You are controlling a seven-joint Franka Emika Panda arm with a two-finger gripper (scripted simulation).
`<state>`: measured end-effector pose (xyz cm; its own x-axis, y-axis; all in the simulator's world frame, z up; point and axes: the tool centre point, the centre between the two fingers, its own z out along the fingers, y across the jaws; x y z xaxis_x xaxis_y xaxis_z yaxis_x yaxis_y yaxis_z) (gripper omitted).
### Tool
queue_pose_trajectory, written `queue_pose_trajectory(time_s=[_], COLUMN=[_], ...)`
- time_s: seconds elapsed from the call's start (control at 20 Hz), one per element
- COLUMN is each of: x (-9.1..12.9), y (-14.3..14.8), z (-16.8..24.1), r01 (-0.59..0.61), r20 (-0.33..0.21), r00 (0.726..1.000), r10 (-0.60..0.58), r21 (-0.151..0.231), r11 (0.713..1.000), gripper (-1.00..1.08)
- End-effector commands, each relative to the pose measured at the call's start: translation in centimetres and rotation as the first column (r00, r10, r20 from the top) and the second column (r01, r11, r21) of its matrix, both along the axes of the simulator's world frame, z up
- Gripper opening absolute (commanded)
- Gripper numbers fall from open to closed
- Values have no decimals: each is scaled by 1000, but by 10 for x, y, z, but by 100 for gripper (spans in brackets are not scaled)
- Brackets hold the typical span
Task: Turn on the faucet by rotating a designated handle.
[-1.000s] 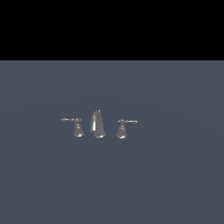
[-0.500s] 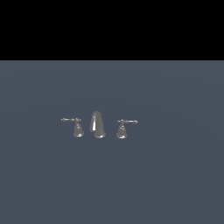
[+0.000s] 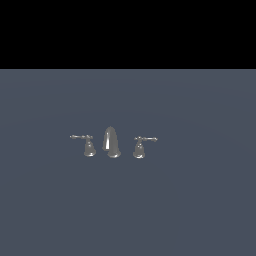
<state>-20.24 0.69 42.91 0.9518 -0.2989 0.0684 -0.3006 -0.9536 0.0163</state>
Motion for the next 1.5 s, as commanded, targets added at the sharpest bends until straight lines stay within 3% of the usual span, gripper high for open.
queue_pose_trajectory(time_s=[0.0,0.35,0.7,1.05,1.45], x=[11,43,75,106,138], y=[3,6,4,-2,-16], z=[-17,-65,-113,-159,-210], r01=[64,240,406,555,701], r20=[-1,-7,-14,-23,-33], r00=[998,971,914,832,713], r10=[-64,-240,-406,-555,-700], r21=[4,14,24,31,37], r11=[998,971,913,831,712], gripper=[-100,-100,-100,-100,-100])
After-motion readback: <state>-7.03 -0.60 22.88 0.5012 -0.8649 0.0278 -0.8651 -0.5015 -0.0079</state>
